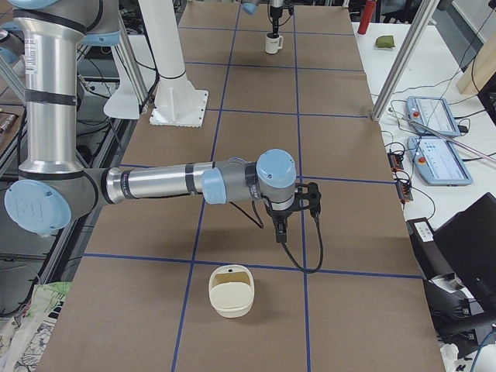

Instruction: Left arm hands cup to right arm to dump lemon

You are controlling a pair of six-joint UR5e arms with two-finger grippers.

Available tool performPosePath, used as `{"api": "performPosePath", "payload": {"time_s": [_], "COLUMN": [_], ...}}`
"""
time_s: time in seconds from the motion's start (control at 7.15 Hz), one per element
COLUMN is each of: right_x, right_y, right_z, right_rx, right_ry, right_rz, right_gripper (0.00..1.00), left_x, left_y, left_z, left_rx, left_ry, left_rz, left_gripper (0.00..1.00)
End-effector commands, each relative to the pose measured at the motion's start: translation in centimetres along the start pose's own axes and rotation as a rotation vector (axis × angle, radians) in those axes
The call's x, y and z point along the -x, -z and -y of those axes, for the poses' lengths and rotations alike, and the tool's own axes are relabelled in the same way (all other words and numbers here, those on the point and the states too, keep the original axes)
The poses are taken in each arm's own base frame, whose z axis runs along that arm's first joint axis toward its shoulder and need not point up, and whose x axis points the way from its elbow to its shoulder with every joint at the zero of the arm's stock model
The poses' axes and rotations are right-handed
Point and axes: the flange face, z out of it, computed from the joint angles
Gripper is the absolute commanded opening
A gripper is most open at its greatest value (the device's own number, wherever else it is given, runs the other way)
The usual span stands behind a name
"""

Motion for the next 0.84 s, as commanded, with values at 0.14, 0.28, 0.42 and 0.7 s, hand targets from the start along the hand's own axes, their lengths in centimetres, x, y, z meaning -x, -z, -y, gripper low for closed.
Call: {"api": "performPosePath", "payload": {"time_s": [0.14, 0.28, 0.42, 0.7], "right_x": [0.9, 2.2, 4.6, 9.6], "right_y": [0.5, 0.7, 0.8, -1.1], "right_z": [0.8, 1.7, 2.3, 3.2], "right_rx": [-0.012, -0.016, -0.019, -0.037], "right_ry": [0.007, 0.020, 0.060, 0.185], "right_rz": [0.003, 0.012, 0.023, 0.054], "right_gripper": [1.00, 1.00, 1.00, 1.00], "left_x": [-0.6, -2.3, -5.8, -13.3], "left_y": [3.2, 6.6, 9.9, 14.3], "left_z": [1.6, 4.2, 6.4, 8.9], "left_rx": [0.052, 0.044, 0.041, 0.065], "left_ry": [0.072, 0.107, 0.143, 0.197], "left_rz": [-0.103, -0.140, -0.140, -0.110], "left_gripper": [0.00, 0.00, 0.00, 0.00]}}
